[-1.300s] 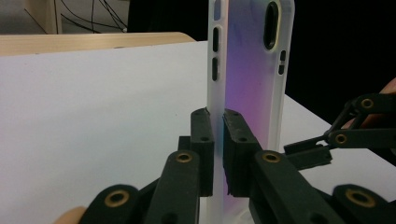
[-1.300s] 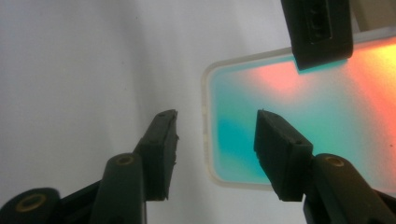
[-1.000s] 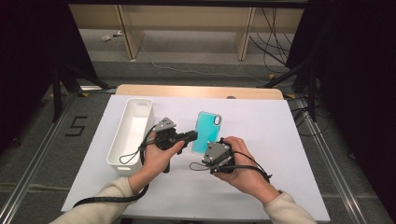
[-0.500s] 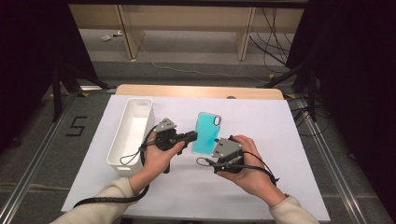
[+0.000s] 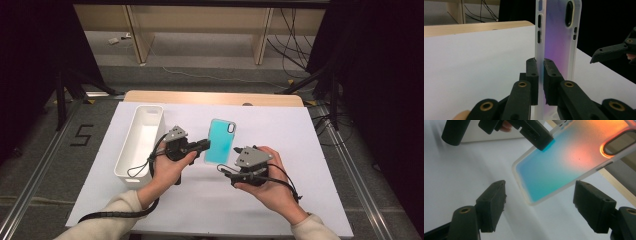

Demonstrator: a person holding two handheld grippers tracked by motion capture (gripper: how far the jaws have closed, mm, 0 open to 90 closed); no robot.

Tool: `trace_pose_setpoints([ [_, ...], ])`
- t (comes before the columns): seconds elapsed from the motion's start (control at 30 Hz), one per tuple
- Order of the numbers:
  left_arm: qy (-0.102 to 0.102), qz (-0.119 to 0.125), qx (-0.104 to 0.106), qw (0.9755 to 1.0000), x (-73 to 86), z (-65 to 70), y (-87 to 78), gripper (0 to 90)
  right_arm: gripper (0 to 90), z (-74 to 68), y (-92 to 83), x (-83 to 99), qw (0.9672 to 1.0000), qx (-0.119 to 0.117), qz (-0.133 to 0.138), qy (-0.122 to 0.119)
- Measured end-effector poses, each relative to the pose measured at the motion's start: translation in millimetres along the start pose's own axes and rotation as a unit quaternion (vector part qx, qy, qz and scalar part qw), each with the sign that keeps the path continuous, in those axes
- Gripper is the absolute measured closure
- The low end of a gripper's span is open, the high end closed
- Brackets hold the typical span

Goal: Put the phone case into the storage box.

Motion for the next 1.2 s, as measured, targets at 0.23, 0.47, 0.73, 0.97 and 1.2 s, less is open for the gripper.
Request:
trace_pose_setpoints([
  [0.23,0.001,0.002,0.003,1.0,-1.1,0.8,-2.4,83.7,26.1,2.7,-3.5,2.6,0.9994,0.01,0.023,0.021],
  [0.47,0.002,0.006,0.003,1.0,-3.0,1.5,-6.4,83.7,24.8,3.3,-7.3,4.6,0.9977,0.006,0.048,0.048],
  [0.73,0.002,0.014,0.003,0.9999,-6.3,0.9,-11.4,83.7,23.4,5.7,-15.4,8.6,0.9934,0.0,0.073,0.089],
  [0.97,0.006,0.018,0.005,0.9998,-9.0,1.3,-15.1,83.7,22.9,10.9,-23.2,13.1,0.9888,0.014,0.094,0.115],
  [1.2,0.007,0.023,0.002,0.9997,-12.0,0.7,-20.7,83.7,22.5,16.1,-32.1,24.8,0.9863,0.022,0.094,0.134],
])
Point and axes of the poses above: each handheld gripper's, and its own axes: y roughly forward along the jaws, x roughly out of its underside, z roughly to its right, the point moved 6 cm from there along y, roughly forward along the jaws, and after that the axes turned 1 degree about -y, right-handed, at the moved point
